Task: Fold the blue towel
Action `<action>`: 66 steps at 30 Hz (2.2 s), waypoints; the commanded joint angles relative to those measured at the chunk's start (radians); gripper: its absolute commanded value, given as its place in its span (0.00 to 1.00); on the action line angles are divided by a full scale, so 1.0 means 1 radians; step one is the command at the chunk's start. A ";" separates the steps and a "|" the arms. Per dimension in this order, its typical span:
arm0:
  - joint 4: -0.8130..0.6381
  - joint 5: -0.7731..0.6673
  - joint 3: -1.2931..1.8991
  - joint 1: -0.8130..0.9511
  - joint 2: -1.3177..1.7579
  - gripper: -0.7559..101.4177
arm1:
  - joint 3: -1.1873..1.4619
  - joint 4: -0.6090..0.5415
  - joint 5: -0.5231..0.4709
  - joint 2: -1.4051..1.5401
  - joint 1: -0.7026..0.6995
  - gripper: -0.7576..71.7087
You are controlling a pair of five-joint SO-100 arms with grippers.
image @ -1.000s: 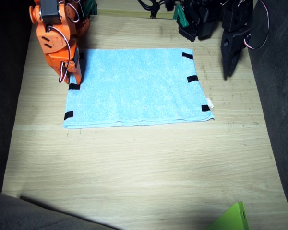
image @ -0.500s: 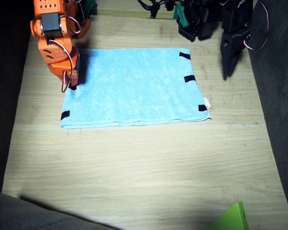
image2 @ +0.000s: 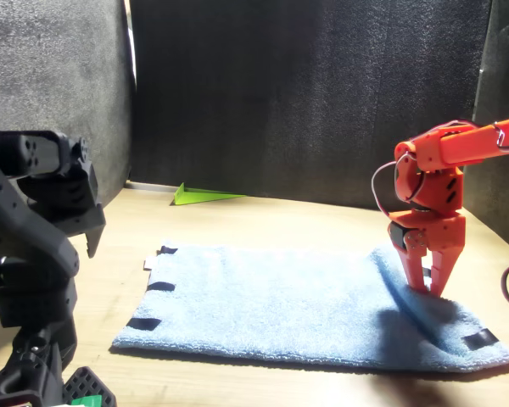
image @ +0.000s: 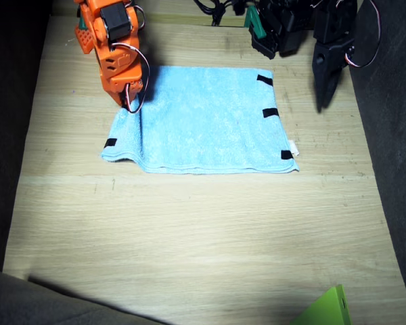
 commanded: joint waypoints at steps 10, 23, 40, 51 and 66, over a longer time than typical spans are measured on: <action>0.008 0.003 0.026 -0.002 0.074 0.16 | -0.267 0.219 0.018 0.137 -0.006 0.01; 0.008 0.002 0.034 -0.006 0.087 0.16 | -0.359 0.314 0.029 0.087 0.163 0.01; 0.014 0.002 0.084 -0.011 0.186 0.17 | -0.617 0.318 -0.052 -0.206 0.420 0.01; 0.018 0.003 0.086 -0.018 0.187 0.18 | -0.689 0.319 -0.109 -0.250 0.512 0.01; 0.029 0.005 0.107 -0.026 0.233 0.18 | -0.865 0.319 -0.169 -0.368 0.353 0.01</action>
